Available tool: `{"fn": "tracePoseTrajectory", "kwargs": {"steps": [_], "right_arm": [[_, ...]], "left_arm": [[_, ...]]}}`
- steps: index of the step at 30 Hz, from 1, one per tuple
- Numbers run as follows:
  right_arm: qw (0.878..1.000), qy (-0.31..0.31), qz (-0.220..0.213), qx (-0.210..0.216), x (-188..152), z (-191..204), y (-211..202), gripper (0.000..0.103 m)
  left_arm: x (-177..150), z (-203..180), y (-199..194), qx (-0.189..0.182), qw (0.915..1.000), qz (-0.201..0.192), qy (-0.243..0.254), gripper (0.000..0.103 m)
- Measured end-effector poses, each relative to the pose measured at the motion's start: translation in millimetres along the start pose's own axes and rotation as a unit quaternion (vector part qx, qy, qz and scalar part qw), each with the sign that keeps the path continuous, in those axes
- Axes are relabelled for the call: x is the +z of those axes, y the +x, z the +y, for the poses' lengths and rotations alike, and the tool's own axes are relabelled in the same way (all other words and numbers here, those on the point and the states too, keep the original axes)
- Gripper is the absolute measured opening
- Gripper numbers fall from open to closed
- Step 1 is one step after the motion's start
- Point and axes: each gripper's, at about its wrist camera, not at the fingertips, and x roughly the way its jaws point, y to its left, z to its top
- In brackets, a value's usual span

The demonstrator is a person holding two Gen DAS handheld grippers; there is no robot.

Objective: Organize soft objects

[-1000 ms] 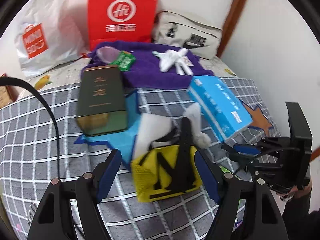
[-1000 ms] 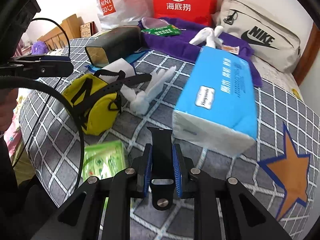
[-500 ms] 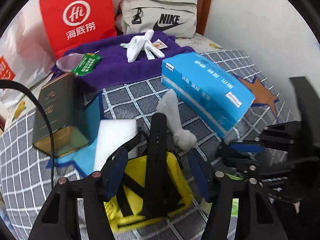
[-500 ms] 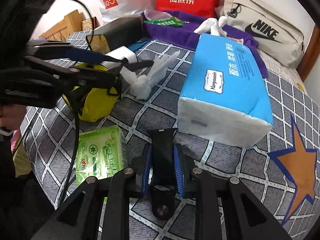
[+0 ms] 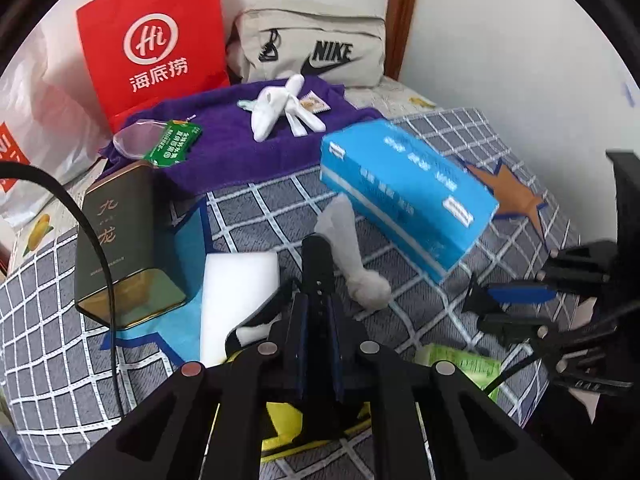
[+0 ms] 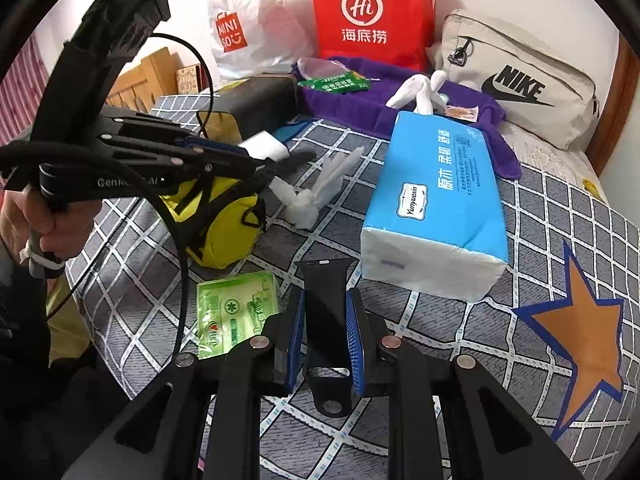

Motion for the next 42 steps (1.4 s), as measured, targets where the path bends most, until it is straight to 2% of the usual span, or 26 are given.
{"fn": "tracePoseTrajectory", "kwargs": {"steps": [2, 3, 5, 7, 9, 14, 17, 19, 21, 22, 27, 30, 38, 42], "right_arm": [[1.000, 0.000, -0.002, -0.003, -1, 0, -2, 0.021], [1.000, 0.002, -0.002, -0.002, -3, -1, -3, 0.021], [1.000, 0.008, -0.002, -0.006, -6, -4, -5, 0.021], [1.000, 0.015, -0.002, -0.008, -9, -8, -8, 0.021], [1.000, 0.018, -0.004, -0.009, -10, -10, -9, 0.021], [1.000, 0.020, -0.012, -0.003, -12, -10, -13, 0.021], [1.000, 0.018, -0.016, 0.001, -12, -8, -13, 0.021], [1.000, 0.020, -0.018, 0.004, -13, -7, -14, 0.021], [1.000, 0.023, -0.020, 0.003, -14, -8, -14, 0.021], [0.999, 0.024, -0.021, 0.003, -15, -9, -16, 0.021], [0.999, 0.032, -0.031, 0.004, -18, -13, -25, 0.021], [0.999, 0.040, -0.036, 0.001, -16, -17, -29, 0.021], [0.997, 0.044, -0.056, 0.008, -5, -19, -45, 0.021], [0.997, 0.044, -0.063, 0.008, 7, -21, -49, 0.021]], "left_arm": [[0, -1, 7, -0.006, 0.9999, 0.011, -0.001, 0.010], [0, -3, 11, -0.005, 0.9998, 0.019, 0.001, 0.013], [0, -8, 18, 0.007, 0.9995, 0.025, 0.016, 0.016], [2, -10, 21, 0.022, 0.9991, 0.030, 0.019, 0.039], [4, -10, 24, 0.046, 0.9981, 0.033, 0.022, 0.048], [9, -20, 31, 0.061, 0.9955, 0.049, 0.054, 0.048], [15, -30, 36, 0.055, 0.9929, 0.067, 0.082, 0.045], [17, -36, 44, 0.058, 0.9900, 0.079, 0.102, 0.021], [15, -40, 53, 0.061, 0.9868, 0.102, 0.110, 0.019], [14, -39, 53, 0.064, 0.9872, 0.097, 0.109, 0.019], [14, -29, 24, 0.022, 0.9951, 0.063, 0.073, 0.019], [16, -23, 0, 0.009, 0.9978, 0.037, 0.054, 0.019], [19, -1, -39, -0.034, 0.9993, -0.012, 0.010, 0.019], [21, 13, -50, -0.031, 0.9991, -0.027, -0.009, 0.019]]}}
